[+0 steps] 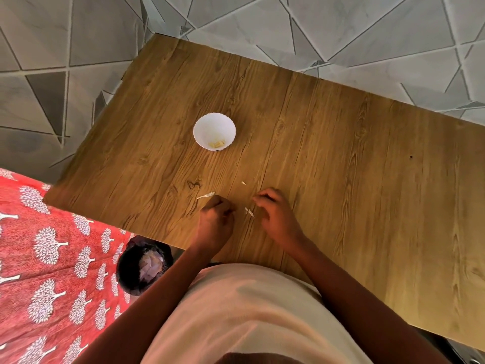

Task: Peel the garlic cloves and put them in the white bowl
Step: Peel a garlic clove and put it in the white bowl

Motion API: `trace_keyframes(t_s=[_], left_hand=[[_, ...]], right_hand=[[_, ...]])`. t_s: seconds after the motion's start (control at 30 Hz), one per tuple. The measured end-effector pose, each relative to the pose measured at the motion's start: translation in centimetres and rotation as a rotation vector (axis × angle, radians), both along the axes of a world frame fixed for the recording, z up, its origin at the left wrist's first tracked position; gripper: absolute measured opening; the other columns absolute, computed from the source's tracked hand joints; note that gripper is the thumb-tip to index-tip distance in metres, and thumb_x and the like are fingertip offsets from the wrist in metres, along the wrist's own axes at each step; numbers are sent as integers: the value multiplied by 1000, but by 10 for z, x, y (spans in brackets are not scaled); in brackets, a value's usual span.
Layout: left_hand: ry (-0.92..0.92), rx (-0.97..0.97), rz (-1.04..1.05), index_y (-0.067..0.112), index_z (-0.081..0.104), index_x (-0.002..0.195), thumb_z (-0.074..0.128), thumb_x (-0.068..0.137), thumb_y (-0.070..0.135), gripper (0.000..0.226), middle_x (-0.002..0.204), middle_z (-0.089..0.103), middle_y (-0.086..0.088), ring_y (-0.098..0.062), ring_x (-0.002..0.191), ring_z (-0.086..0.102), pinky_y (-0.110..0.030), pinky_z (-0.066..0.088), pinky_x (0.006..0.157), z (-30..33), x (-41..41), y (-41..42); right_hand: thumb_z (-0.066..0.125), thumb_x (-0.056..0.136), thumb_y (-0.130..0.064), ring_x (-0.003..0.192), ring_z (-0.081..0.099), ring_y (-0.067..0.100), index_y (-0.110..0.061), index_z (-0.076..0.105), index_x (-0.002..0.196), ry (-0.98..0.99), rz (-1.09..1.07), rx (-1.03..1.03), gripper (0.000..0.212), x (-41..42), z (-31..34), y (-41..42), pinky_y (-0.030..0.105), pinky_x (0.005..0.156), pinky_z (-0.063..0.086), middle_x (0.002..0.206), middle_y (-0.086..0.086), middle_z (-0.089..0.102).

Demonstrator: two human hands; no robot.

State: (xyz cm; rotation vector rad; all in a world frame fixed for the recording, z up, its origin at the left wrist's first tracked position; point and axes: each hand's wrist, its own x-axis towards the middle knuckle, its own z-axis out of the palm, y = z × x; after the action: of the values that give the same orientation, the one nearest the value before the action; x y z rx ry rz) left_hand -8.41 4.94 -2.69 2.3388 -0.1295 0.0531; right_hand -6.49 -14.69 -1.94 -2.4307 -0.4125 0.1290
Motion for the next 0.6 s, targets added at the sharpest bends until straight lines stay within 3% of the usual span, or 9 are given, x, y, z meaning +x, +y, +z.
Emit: trace_keyframes(t_s=[0.13,0.33,0.5,0.6], left_hand=[[17,-10,-15,4,77,93,74,75,-11,23,95,65,-10,-22,79,65,-19,49,73,-1,-3,2],[-24,0,11,3,76,94,73,76,-11,23,94,65,-10,-22,80,64,2,34,82,-2,-5,3],[-47,-18,27,3,76,93,72,77,-10,22,94,65,-9,-21,79,64,-11,41,77,-6,-8,4],[-32,-27,37,5,76,96,70,79,-7,21,96,64,-7,-20,82,64,-21,47,77,-9,-10,5]], right_hand=[[63,74,18,109,52,26,0,64,129,27,-62,-72,58,6,1,1,33,96,50,116,11,53],[63,84,4,114,52,30,0,66,122,-28,255,-184,39,0,3,18,40,94,53,121,13,52],[57,99,-14,111,54,28,-1,65,113,-92,270,-204,21,-7,0,10,43,87,55,119,13,53],[53,97,-11,104,55,28,-1,62,101,-119,258,-247,13,-11,-4,13,47,73,58,111,11,54]])
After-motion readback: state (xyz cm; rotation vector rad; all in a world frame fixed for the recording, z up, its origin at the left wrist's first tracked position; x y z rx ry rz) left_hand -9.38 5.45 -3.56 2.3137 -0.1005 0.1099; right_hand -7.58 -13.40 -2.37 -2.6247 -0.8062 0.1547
